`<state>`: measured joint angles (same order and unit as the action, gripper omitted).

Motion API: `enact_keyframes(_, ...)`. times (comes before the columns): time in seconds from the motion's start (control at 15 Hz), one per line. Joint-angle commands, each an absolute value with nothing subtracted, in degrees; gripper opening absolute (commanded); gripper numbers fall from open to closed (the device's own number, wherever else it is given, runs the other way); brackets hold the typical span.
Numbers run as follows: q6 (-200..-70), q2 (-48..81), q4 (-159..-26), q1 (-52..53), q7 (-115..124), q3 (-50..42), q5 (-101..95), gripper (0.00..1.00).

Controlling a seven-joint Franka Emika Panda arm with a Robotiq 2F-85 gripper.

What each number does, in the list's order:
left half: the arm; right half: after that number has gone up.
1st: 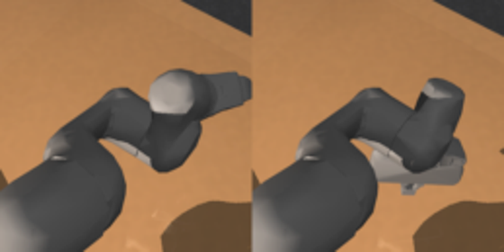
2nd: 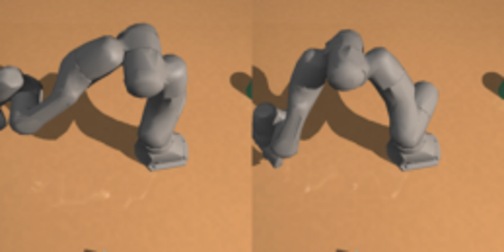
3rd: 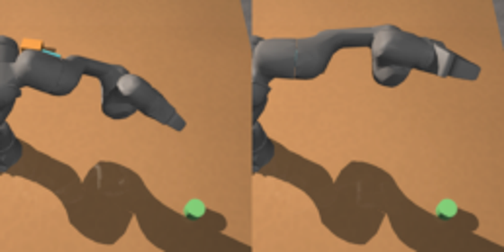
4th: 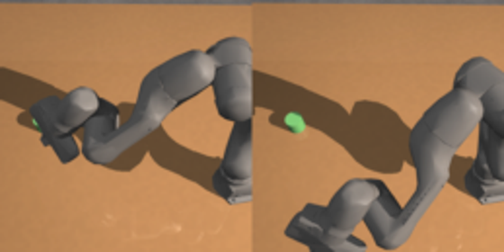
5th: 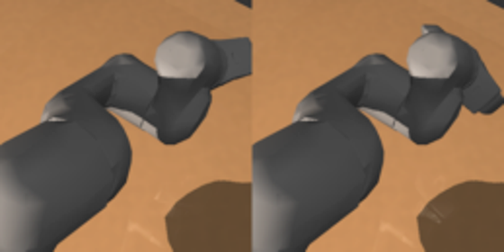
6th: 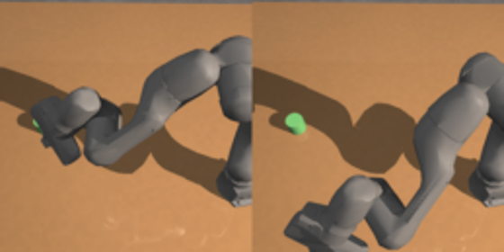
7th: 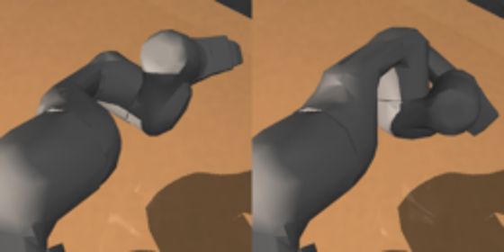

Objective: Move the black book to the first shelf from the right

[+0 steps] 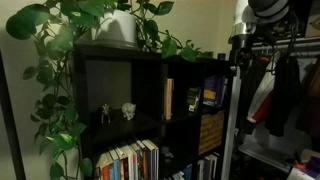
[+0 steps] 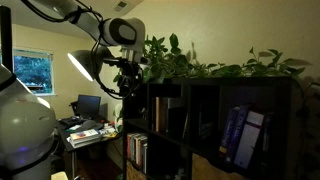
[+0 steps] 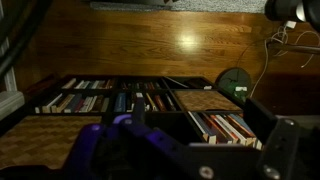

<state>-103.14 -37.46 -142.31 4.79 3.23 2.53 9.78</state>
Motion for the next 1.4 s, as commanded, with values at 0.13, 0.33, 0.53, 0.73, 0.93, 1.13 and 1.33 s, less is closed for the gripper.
enact_keyframes(0.13, -102.98, -37.42, -142.17, 4.35, 3.02, 2.86, 9.96, 1.00)
enact_keyframes(0.33, -102.98, -37.42, -142.17, 4.35, 3.02, 2.86, 9.96, 1.00)
enact_keyframes(0.53, -106.09, -36.67, -142.97, 3.78, 3.36, 3.06, 9.52, 1.00)
enact_keyframes(0.73, -115.61, -33.37, -143.96, 2.73, 3.15, 3.09, 8.22, 1.00)
enact_keyframes(0.93, -126.62, -28.61, -144.64, 1.96, 3.57, 3.08, 6.76, 1.00)
enact_keyframes(1.13, -137.71, -22.16, -144.92, 0.02, 6.24, 3.71, 3.03, 1.00)
enact_keyframes(1.33, -138.14, -21.09, -144.64, 0.75, 6.10, 2.51, 2.39, 1.00)
